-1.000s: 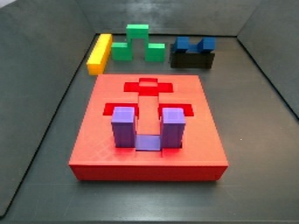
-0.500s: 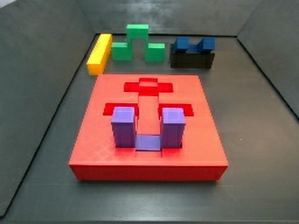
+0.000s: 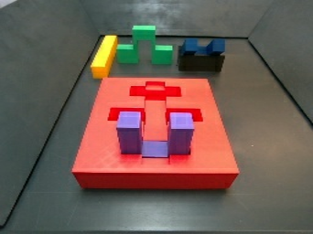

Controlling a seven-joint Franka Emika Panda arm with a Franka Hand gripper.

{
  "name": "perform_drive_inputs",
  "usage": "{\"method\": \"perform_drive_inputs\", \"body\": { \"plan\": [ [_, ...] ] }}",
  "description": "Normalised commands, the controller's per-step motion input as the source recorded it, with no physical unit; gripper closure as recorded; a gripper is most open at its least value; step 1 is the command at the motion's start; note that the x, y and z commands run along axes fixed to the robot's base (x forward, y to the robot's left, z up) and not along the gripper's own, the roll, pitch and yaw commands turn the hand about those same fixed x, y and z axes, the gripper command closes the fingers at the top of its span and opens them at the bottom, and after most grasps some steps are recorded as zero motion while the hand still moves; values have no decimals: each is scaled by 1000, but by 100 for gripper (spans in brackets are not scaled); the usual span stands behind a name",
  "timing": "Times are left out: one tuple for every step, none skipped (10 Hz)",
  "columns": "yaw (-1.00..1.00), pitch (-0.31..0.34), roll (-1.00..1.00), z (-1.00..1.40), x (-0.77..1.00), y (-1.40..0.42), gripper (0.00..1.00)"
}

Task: Pick up the blue object. Move up. Place the blue object on the fixture. Regrasp the blue object. Move to above the board. Insert the blue object.
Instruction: Regrasp the blue object.

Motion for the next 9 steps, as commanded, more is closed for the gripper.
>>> {"method": "perform_drive_inputs", "body": {
  "plan": [
    [0,83,923,-86,29,-354,0],
    [-151,37,577,-160,100,-297,0],
    [-226,0,246,-160,131,-240,0],
    [-306,0,0,-151,191,-183,0],
    [-437,0,-123,-140,231,-177,0],
    [-509,0,-237,-109,220,-157,0],
    [-523,0,-309,-80,200,-140,0],
    [-351,0,0,-91,74,-31,0],
    [-217,57,414,-154,46,0,0]
  ]
}}
